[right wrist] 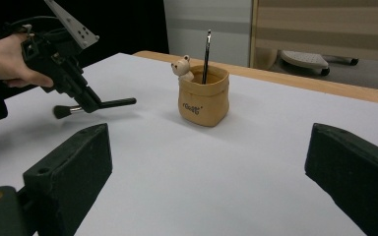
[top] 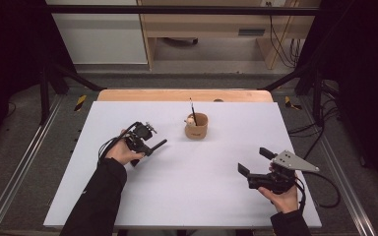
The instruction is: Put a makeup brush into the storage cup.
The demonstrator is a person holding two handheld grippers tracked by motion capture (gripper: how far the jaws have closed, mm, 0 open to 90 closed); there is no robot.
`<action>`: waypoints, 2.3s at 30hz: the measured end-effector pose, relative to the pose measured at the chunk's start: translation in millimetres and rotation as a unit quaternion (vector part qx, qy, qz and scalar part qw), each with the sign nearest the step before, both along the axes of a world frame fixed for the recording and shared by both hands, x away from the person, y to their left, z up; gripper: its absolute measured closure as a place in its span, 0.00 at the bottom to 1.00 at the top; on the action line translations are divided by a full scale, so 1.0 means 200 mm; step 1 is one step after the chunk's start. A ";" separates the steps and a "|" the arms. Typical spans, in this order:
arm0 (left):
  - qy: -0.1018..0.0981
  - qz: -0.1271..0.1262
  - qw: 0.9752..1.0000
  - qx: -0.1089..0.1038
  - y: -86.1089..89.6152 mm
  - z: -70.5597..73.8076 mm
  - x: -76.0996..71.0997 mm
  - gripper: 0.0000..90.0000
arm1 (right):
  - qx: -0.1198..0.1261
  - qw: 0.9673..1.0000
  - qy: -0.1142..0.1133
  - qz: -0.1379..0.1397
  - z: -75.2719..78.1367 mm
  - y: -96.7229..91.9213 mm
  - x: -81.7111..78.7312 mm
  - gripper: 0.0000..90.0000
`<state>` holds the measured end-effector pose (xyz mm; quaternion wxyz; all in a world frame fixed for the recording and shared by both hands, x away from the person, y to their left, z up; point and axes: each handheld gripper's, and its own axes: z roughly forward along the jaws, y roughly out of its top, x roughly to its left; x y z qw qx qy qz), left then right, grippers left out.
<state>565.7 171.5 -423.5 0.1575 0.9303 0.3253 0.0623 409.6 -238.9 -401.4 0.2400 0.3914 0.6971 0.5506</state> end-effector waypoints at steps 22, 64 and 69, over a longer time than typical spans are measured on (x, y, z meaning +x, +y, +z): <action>-0.063 -0.088 0.993 -0.054 -0.01 0.21 -0.28 0.87 | -0.078 0.996 -0.005 0.031 0.06 0.16 0.03 0.06; -0.073 -0.226 0.968 -0.083 -0.31 0.38 -0.55 0.87 | -0.279 0.948 -0.025 0.152 0.20 0.60 0.00 0.09; -0.067 -0.236 0.966 -0.080 -0.34 0.38 -0.56 0.87 | -0.301 0.939 -0.028 0.163 0.19 0.63 -0.01 0.09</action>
